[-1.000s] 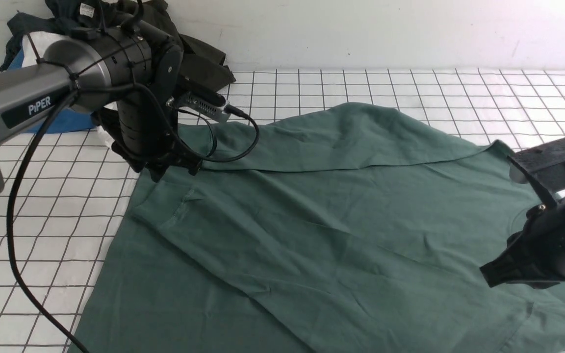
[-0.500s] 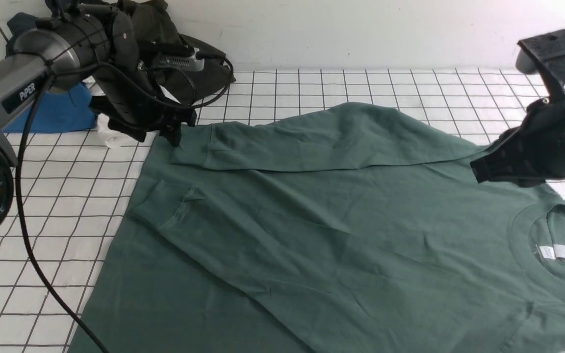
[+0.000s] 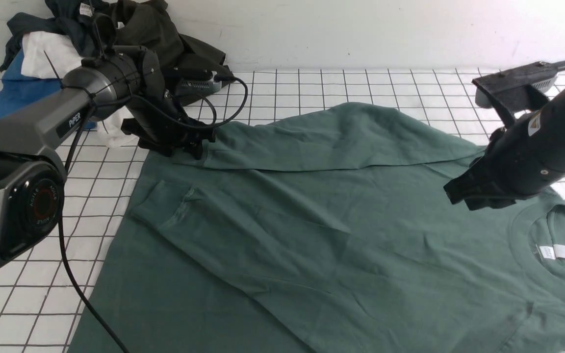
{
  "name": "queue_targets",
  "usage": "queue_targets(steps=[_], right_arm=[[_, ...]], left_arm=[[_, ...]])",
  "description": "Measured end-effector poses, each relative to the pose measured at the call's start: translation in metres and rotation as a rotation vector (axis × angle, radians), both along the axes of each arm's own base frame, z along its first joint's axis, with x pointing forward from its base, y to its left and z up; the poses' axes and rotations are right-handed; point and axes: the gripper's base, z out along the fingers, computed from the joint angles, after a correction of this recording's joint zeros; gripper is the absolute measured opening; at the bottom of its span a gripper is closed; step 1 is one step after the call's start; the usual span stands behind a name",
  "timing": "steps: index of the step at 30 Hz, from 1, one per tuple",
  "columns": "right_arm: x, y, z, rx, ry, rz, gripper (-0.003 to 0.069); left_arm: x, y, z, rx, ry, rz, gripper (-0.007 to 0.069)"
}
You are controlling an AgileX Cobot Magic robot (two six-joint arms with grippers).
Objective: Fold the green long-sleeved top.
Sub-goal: Use the left arm to clamp the cuff farthest from it, then use the left arm to drag and drop the cuff onto the cuff closest to the left arm
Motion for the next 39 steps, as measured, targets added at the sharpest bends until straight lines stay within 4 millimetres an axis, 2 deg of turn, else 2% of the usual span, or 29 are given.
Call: queue_targets(steps=[2,4,5,6,7,9,11,15,18,19,21,25,26,27,28,29,30,31,32,34,35,39], right_arm=[[0.0,0.0,0.0,-0.001,0.002,0.0,0.0063],[0.0,0.0,0.0,-0.001,0.002,0.0,0.0063],[0.0,0.0,0.0,-0.001,0.003,0.0,0.0063],[0.0,0.0,-0.001,-0.001,0.004,0.0,0.0063],[0.0,0.0,-0.001,-0.001,0.004,0.0,0.0063],[0.0,0.0,-0.001,-0.003,0.011,0.0,0.0063],[-0.001,0.0,-0.001,-0.006,0.018,0.0,0.0063],[-0.002,-0.001,-0.001,-0.008,0.025,0.0,0.0063],[-0.003,-0.001,-0.002,-0.012,0.037,0.0,0.0063],[-0.004,-0.001,-0.002,-0.018,0.05,0.003,0.0063],[-0.004,-0.002,-0.002,-0.033,0.054,0.007,0.0063],[-0.004,-0.006,-0.002,-0.079,0.053,0.018,0.0063],[-0.004,-0.006,-0.001,-0.084,0.05,0.019,0.0063],[-0.005,-0.006,-0.001,-0.084,0.051,0.019,0.0063],[-0.007,-0.007,0.003,-0.084,0.047,0.018,0.0063],[-0.007,-0.007,0.003,-0.084,0.047,0.018,0.0063],[-0.011,-0.009,0.008,-0.083,0.043,0.017,0.0063],[-0.012,-0.009,0.009,-0.083,0.042,0.017,0.0063],[-0.017,-0.01,0.016,-0.078,0.029,0.015,0.0063],[-0.025,-0.013,0.027,-0.069,0.01,0.012,0.0063],[-0.027,-0.013,0.03,-0.066,0.004,0.012,0.0063],[-0.051,-0.017,0.058,-0.002,-0.058,0.004,0.0063]], left_arm=[[0.001,0.0,0.001,-0.005,-0.005,0.001,0.0338],[0.001,0.0,0.001,-0.005,-0.007,0.001,0.0309],[0.002,0.0,0.002,-0.004,-0.01,0.001,0.0236],[0.002,0.0,0.003,-0.004,-0.011,0.001,0.0194],[0.002,0.0,0.003,-0.004,-0.011,0.001,0.0185],[0.002,-0.001,0.005,-0.005,-0.01,-0.001,0.0076],[0.001,-0.001,0.01,-0.003,-0.009,-0.005,0.0029],[-0.002,0.0,0.022,-0.003,-0.011,-0.01,0.0015],[-0.01,0.001,0.049,-0.001,-0.006,-0.022,0.0013],[-0.017,0.001,0.067,-0.004,-0.004,-0.027,0.0013],[-0.022,0.001,0.08,-0.005,-0.012,-0.031,0.0013],[-0.052,0.005,0.148,-0.009,-0.05,-0.051,0.0013],[-0.059,0.006,0.16,-0.008,-0.049,-0.056,0.0013],[-0.061,0.006,0.163,-0.009,-0.05,-0.056,0.0013],[-0.075,0.008,0.185,-0.011,-0.06,-0.061,0.0013],[-0.077,0.008,0.186,-0.012,-0.057,-0.062,0.0013],[-0.091,0.009,0.201,-0.017,-0.07,-0.064,0.0013],[-0.092,0.009,0.202,-0.018,-0.07,-0.064,0.0013],[-0.104,0.011,0.206,-0.022,-0.059,-0.064,0.0013],[-0.126,0.013,0.202,-0.021,-0.009,-0.065,0.0013],[-0.128,0.014,0.201,-0.021,-0.003,-0.065,0.0013],[-0.179,0.021,0.171,-0.017,0.079,-0.045,0.0013]])
